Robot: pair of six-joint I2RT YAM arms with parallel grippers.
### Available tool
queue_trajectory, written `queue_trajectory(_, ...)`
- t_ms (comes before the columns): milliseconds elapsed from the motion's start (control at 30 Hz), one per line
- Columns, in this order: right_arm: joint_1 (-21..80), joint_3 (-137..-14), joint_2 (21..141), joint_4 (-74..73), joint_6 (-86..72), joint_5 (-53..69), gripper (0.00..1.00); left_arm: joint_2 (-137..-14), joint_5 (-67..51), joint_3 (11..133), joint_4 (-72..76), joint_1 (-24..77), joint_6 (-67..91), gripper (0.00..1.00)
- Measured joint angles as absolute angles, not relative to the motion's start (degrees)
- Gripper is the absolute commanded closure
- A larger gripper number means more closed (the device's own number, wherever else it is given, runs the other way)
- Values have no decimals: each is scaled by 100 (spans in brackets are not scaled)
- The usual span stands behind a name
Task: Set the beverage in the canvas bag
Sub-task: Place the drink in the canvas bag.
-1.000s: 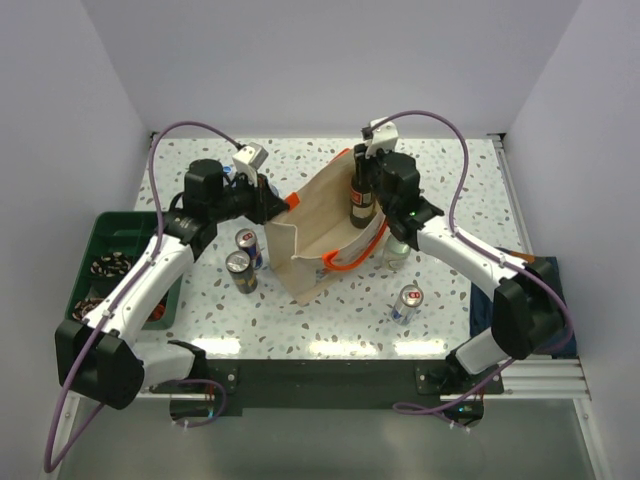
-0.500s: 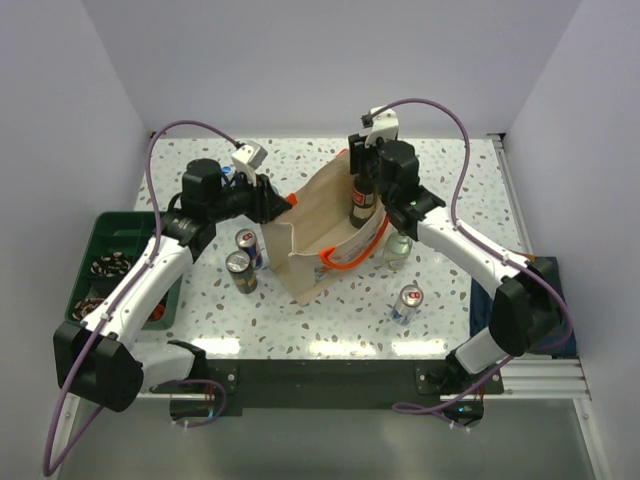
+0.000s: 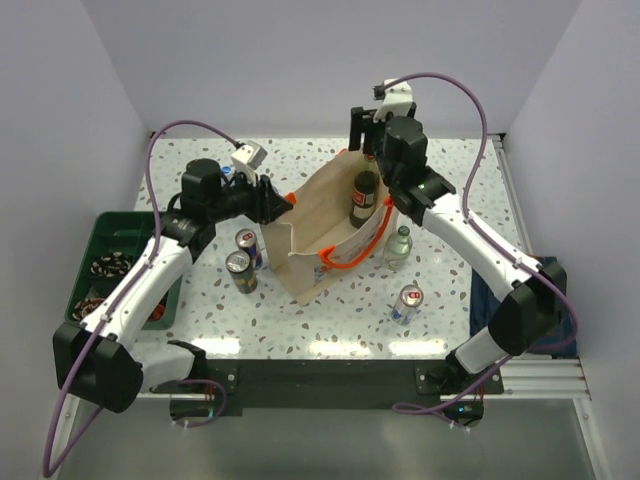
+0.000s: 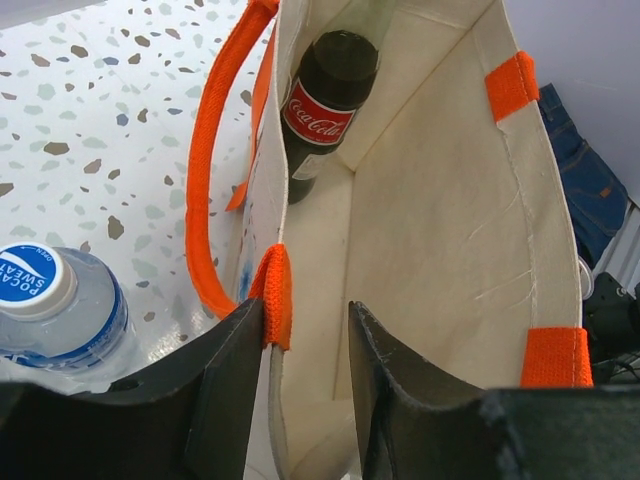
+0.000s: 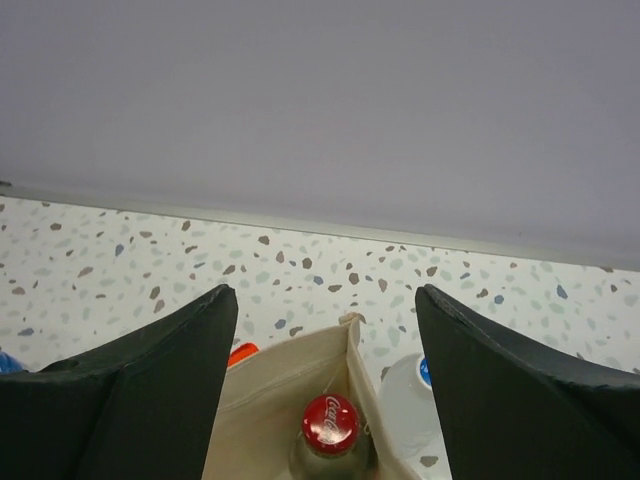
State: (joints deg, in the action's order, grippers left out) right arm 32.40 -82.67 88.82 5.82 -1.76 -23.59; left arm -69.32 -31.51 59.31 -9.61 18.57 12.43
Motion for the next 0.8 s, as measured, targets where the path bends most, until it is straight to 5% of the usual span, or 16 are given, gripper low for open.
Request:
queue_trajectory(133, 3242, -8685, 8888, -71, -440, -2768, 1, -6879, -3111, 5931, -961, 1857, 1240, 52)
queue_trajectory(800, 3240, -8396, 7255, -2952, -1291, -3990, 1, -6582, -2580, 5931, -952, 1857, 1249, 48)
